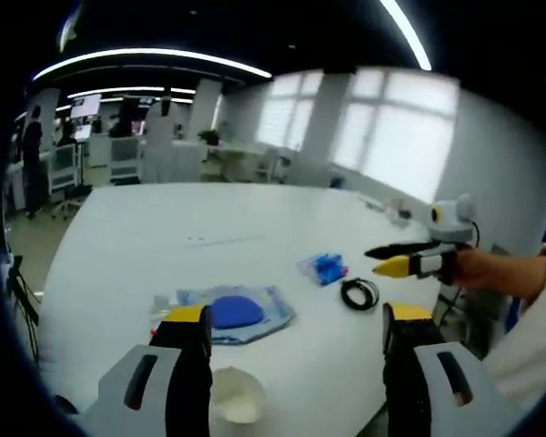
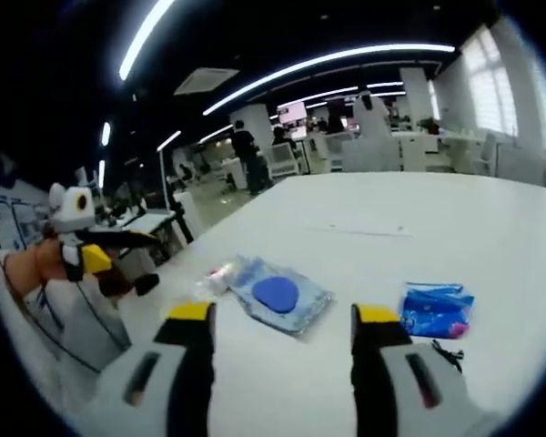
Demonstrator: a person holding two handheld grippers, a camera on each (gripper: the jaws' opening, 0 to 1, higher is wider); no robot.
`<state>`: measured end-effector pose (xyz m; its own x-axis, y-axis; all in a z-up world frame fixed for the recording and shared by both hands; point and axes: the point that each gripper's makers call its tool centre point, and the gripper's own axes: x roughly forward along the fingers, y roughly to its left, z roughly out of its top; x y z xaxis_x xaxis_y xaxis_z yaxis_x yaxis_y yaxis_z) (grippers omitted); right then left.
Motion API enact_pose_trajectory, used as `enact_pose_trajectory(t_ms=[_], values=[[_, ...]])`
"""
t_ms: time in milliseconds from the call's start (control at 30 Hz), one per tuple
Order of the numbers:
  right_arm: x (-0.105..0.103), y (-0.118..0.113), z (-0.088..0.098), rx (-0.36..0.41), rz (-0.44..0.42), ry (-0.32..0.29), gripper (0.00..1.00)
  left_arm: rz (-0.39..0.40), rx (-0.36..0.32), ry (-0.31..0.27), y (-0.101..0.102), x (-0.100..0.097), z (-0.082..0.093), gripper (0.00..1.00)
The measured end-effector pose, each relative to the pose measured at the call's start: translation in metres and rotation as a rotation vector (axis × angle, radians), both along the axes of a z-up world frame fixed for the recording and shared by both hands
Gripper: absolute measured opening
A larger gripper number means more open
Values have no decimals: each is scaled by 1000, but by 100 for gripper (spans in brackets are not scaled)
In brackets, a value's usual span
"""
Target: Arrange the tabletop items into an orderly group along one side of the table until the central work area is clear of visible clutter.
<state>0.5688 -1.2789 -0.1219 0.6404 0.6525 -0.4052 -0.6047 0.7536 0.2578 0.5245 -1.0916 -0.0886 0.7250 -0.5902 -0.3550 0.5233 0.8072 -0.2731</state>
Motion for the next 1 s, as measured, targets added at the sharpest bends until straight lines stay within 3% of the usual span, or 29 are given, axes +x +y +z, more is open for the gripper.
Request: enact_pose_trajectory(t_ms=[533,1000], values=[[21,21,-9,-14,-11,18,64,26,1,4,40,15,-4,73],[49,37,-42,-58,-6,84,63,52,5,31,62,47,-22,73]])
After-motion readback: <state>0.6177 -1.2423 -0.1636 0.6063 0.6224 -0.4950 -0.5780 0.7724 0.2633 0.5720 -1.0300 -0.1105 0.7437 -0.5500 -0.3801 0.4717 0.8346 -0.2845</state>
